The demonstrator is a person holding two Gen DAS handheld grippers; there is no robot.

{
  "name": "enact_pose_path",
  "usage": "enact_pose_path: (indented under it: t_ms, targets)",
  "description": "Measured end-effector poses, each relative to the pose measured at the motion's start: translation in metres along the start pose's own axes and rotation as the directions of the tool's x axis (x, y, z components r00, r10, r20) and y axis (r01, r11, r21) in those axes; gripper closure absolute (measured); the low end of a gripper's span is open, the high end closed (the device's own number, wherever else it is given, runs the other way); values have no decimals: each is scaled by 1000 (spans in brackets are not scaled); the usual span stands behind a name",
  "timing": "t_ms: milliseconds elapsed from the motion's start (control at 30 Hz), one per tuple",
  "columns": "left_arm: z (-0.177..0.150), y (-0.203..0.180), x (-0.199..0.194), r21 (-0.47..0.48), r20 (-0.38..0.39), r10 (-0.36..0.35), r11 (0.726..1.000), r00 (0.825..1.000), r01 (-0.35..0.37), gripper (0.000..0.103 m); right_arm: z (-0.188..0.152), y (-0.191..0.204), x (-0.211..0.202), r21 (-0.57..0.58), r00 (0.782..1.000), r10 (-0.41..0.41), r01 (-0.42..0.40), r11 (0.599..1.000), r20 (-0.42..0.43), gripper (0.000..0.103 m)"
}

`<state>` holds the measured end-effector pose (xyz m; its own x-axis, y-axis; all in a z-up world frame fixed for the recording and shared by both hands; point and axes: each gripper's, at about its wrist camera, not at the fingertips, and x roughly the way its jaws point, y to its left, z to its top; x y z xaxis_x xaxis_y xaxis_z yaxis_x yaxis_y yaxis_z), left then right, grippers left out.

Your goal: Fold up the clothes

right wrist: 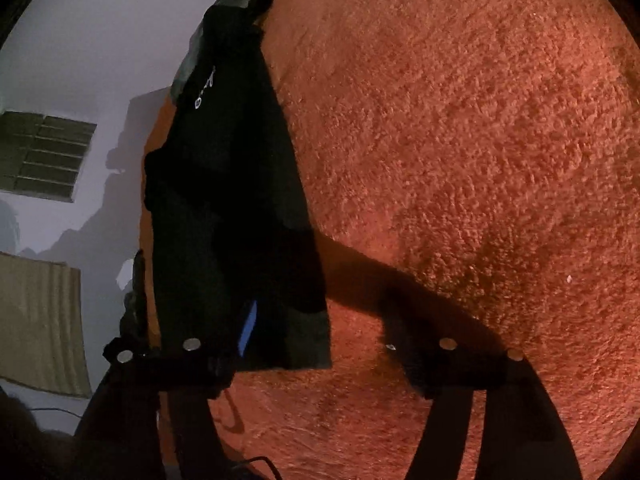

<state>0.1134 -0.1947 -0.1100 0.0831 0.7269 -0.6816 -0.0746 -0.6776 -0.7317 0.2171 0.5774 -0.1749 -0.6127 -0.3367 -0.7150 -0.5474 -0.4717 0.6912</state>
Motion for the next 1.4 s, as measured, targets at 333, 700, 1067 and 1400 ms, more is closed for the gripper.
enact_pose_path:
  t_ms: [333,700,1067,1400]
  targets:
    - [-8,1,8,-59,47,-24,998,999,27,100,0,20,18,-18,998,-17,16,1000,-68,99]
    - [-45,-8,-70,-108,146,3,994,989,13,100,-28,58,-55,-111,990,-138,141,984,29,100]
    - [-125,65,-99,-276,153,90,960,984,-44,103,-68,23,-48,-49,978,-206,204,978,-43,99]
    - [-60,2,-33,36,-21,119,992,993,-119,64,-45,8,-37,-64,980,-192,188,980,-58,76]
